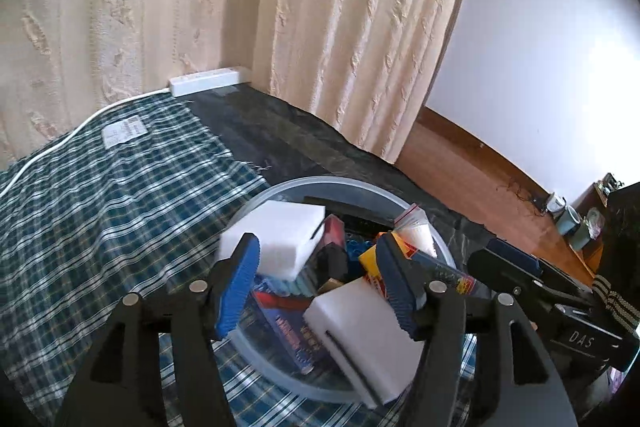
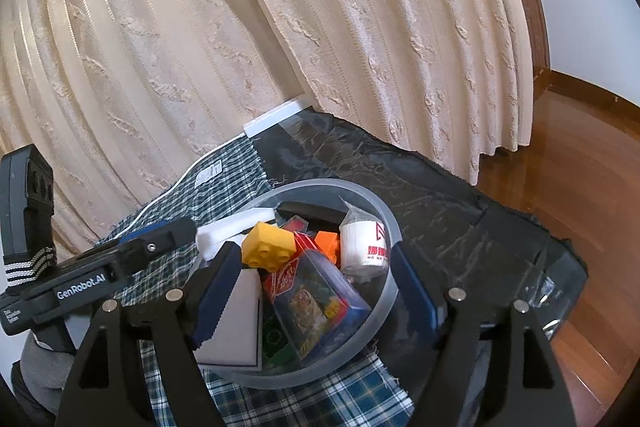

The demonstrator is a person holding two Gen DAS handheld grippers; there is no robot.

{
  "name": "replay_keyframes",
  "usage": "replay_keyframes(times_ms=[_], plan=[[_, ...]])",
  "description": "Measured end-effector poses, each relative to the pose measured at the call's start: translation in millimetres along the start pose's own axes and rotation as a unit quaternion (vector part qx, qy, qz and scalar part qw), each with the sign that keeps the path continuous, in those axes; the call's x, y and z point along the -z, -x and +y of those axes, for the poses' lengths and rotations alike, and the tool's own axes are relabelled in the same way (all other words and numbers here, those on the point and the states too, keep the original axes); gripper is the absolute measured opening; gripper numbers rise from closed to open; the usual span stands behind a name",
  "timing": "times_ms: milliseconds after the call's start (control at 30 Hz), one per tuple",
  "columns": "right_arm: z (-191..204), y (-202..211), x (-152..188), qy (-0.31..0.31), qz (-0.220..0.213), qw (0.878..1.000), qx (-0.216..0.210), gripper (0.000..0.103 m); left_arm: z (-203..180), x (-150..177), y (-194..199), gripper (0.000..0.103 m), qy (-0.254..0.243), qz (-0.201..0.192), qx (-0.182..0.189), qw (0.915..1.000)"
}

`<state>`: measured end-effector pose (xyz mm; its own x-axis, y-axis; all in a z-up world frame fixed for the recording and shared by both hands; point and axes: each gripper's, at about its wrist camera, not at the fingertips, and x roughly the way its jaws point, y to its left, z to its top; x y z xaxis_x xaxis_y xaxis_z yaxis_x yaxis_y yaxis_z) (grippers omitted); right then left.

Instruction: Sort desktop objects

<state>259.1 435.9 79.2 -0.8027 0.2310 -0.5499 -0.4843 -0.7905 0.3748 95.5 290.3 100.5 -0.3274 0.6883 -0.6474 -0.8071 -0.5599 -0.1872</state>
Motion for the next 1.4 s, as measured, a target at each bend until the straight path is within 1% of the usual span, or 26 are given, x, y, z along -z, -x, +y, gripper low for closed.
replay_keyframes(times_ms=[167, 233, 300, 367, 400, 467, 500, 667, 800, 1000, 1067, 1167, 1300, 1400], plan=[[7, 5, 4, 0.014, 0.007, 1.000, 0.005, 0.081, 4, 12, 18, 0.071, 0.014, -0.018, -0.016, 0.9996], [10, 7, 6, 0.022, 0.010, 1.000, 0.009, 0.082, 6, 17, 25, 0.076, 0.025, -0.028, -0.029, 0.9989], [13, 10, 9, 0.029, 0.013, 0.999, 0.015, 0.083, 5, 22, 33, 0.080, 0.025, -0.038, -0.052, 0.9976], [16, 13, 11, 0.034, 0.011, 0.999, 0.022, 0.086, 1, 27, 40, 0.080, 0.021, -0.048, -0.078, 0.9955], [18, 15, 12, 0.036, 0.009, 0.999, 0.025, 0.088, -2, 30, 45, 0.080, 0.019, -0.056, -0.095, 0.9938], [19, 20, 14, 0.036, 0.006, 0.999, 0.027, 0.096, -3, 34, 52, 0.080, 0.019, -0.065, -0.107, 0.9919], [20, 22, 15, 0.036, 0.005, 0.999, 0.026, 0.102, -4, 36, 56, 0.080, 0.021, -0.068, -0.110, 0.9914], [31, 35, 21, 0.048, -0.003, 0.998, 0.035, 0.102, 4, 46, 68, 0.080, 0.049, -0.067, -0.115, 0.9899], [36, 43, 27, 0.053, -0.006, 0.998, 0.044, 0.102, 10, 54, 81, 0.080, 0.061, -0.070, -0.149, 0.9845], [45, 50, 40, 0.061, 0.001, 0.997, 0.047, 0.102, 4, 66, 96, 0.080, 0.047, -0.078, -0.193, 0.9770], [50, 52, 44, 0.067, 0.005, 0.997, 0.044, 0.102, 0, 70, 99, 0.080, 0.041, -0.077, -0.199, 0.9761], [57, 55, 47, 0.078, 0.008, 0.996, 0.047, 0.103, -3, 73, 102, 0.080, 0.040, -0.075, -0.195, 0.9771], [59, 60, 50, 0.082, 0.008, 0.995, 0.052, 0.103, -8, 76, 104, 0.080, 0.038, -0.069, -0.199, 0.9769], [57, 61, 51, 0.082, 0.009, 0.995, 0.055, 0.103, -11, 77, 103, 0.080, 0.039, -0.061, -0.185, 0.9801]])
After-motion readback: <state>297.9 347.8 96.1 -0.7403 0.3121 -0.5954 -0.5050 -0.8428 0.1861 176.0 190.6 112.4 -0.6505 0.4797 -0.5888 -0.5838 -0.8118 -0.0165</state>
